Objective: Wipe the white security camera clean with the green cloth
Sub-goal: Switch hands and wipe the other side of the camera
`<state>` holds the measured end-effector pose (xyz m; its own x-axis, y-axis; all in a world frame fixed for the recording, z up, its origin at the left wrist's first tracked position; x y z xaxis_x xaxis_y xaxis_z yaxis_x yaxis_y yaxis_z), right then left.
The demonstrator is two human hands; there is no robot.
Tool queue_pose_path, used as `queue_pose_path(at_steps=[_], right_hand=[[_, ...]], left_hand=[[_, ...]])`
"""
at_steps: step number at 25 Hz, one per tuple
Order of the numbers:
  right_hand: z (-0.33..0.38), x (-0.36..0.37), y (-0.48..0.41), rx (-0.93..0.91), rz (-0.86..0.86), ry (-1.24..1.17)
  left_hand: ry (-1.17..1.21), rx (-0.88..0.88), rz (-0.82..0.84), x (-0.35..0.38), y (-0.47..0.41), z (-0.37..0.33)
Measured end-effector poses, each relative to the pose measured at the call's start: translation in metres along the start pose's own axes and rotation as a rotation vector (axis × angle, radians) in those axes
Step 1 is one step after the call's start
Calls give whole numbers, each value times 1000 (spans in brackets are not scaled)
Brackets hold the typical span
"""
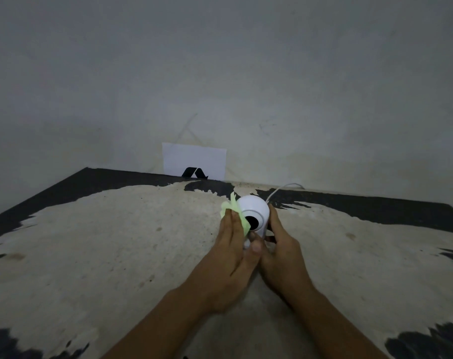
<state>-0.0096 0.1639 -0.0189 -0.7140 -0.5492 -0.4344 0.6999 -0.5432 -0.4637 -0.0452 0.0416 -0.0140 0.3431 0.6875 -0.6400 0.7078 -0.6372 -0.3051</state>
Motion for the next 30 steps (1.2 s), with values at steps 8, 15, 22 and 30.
queue_pose_path(at_steps=[8, 15, 22, 30], right_hand=[[-4, -2, 0, -5, 19, -31], [-4, -2, -2, 12, 29, -60], [-6, -1, 0, -16, 25, -37], [-7, -1, -1, -50, 19, -40]], left_hand=[[-322, 33, 81, 8, 9, 12], [-256, -28, 102, 7, 3, 6], [-388, 28, 126, 3, 8, 11], [122, -82, 34, 0, -4, 5]])
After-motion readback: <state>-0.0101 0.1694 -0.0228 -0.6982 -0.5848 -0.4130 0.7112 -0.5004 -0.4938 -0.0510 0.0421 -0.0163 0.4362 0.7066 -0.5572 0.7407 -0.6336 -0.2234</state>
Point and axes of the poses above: each hand's wrist, its own y-axis away from the middle knuckle, its own x-axis out of the palm, z = x × y, the point moved 3 cm from there along -y, towards the middle knuckle, and after that the axes turned 7 degrees about -z, right-handed, at the moved point
